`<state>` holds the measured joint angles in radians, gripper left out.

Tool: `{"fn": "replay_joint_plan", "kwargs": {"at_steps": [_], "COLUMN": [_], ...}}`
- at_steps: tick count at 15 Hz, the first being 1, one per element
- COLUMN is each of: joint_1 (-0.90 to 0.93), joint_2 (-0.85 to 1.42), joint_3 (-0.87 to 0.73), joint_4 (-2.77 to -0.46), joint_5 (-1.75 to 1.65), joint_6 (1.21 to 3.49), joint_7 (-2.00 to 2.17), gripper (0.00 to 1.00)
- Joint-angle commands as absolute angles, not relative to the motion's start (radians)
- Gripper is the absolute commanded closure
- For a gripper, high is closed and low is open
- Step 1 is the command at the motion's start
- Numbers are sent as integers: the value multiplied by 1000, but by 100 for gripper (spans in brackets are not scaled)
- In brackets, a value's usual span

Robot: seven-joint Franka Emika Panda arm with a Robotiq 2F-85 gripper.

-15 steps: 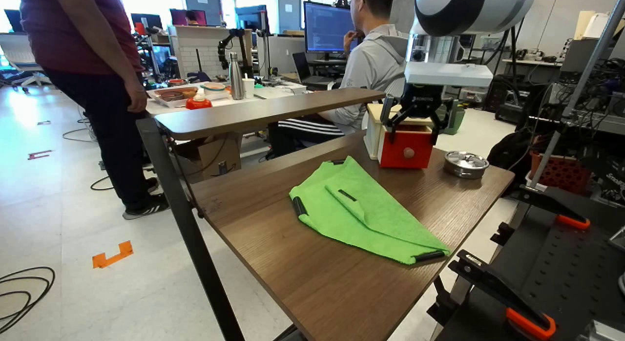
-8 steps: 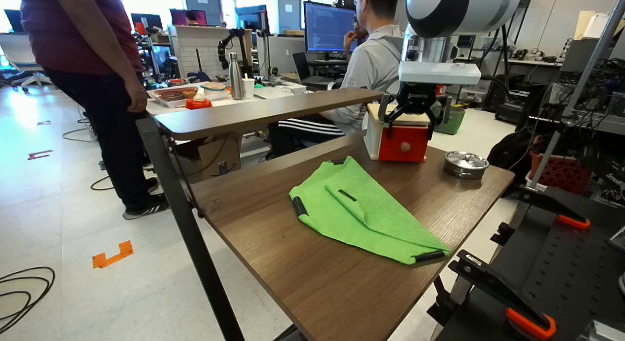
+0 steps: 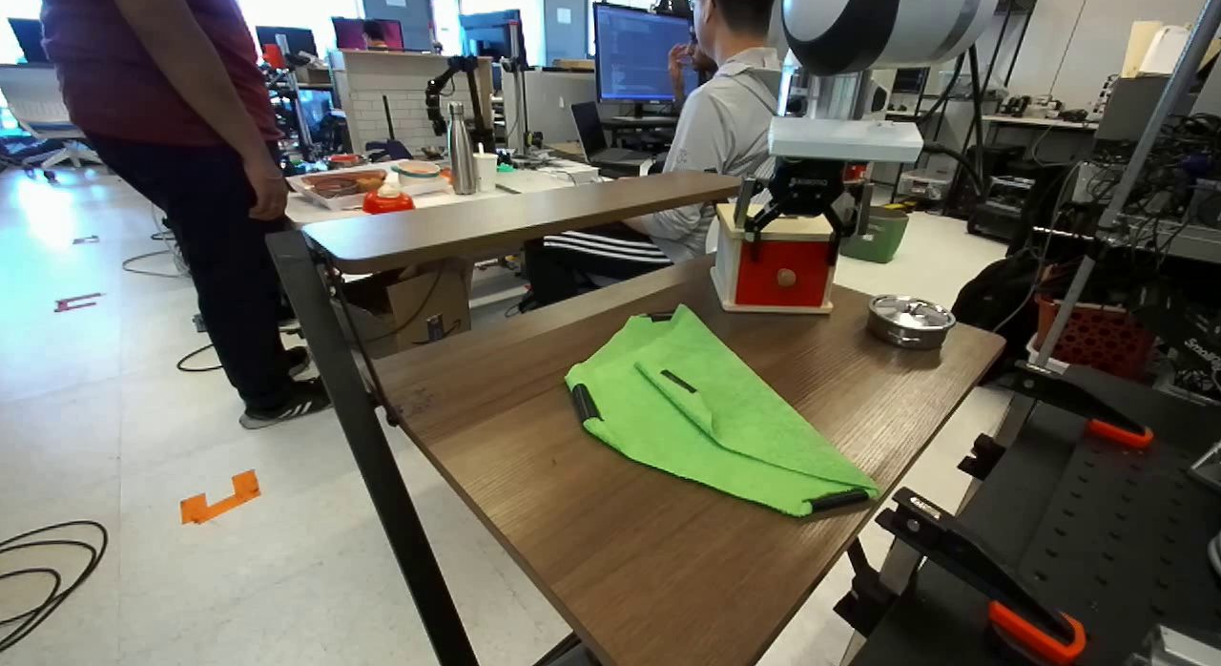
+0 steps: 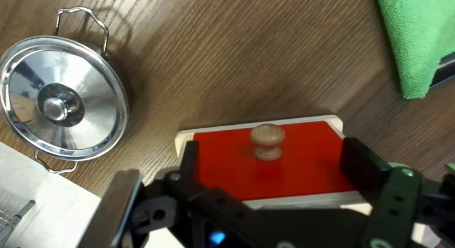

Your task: Close the red drawer.

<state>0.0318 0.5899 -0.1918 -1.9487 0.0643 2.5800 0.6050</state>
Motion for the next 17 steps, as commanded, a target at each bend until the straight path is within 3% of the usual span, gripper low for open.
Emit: {"fn": "replay_joint_plan", "kwargs": {"at_steps": [1,6,14,15,17], "joint_1": [42,59,96,60,58], "joint_2": [623,586,412,493,448], "joint_3": [-214,-230,-289,-254,-253], "joint_4": [-1904,-1946,-2094,-2030,-2062], "joint_5": [61,41,-206,-151,-190], "joint_6": [2583,2538,2236,2295,2257], "joint_7": [629,644,645,678,669], "gripper": [0,0,0,0,0]}}
